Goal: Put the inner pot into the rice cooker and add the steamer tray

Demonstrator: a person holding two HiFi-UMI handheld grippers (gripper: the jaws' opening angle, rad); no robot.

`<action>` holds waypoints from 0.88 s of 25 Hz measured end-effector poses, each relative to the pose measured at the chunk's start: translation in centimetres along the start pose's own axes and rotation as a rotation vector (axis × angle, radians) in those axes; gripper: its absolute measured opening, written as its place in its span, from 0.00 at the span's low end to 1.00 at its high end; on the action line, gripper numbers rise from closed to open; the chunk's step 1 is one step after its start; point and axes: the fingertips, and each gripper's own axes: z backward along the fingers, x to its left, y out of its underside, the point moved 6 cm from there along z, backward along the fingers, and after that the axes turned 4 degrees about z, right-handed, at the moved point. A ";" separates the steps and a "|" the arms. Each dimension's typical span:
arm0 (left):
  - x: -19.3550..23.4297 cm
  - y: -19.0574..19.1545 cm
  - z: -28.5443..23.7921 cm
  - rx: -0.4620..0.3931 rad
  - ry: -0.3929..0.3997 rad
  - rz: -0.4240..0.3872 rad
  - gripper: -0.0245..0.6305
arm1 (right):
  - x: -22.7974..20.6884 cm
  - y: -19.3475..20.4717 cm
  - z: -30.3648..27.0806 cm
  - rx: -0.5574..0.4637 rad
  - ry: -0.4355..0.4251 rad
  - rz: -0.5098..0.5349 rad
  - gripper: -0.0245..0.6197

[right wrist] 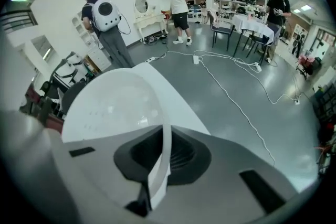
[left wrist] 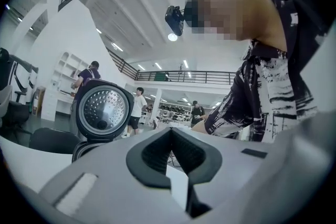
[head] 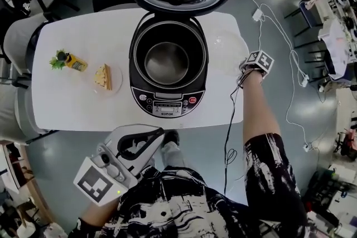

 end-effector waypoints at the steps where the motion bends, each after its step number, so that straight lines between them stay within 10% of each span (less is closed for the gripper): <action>1: -0.3 -0.3 -0.1 -0.005 0.012 -0.005 0.04 | -0.7 -0.1 1.0 -0.010 -0.003 -0.017 0.04; 9: -2.8 -2.7 -0.6 -0.036 0.125 -0.053 0.04 | -1.4 -2.2 11.4 -0.088 -0.146 0.054 0.04; 22: -5.5 -5.0 2.2 -0.101 0.173 -0.096 0.04 | 18.2 0.3 21.1 -0.083 -0.404 0.461 0.04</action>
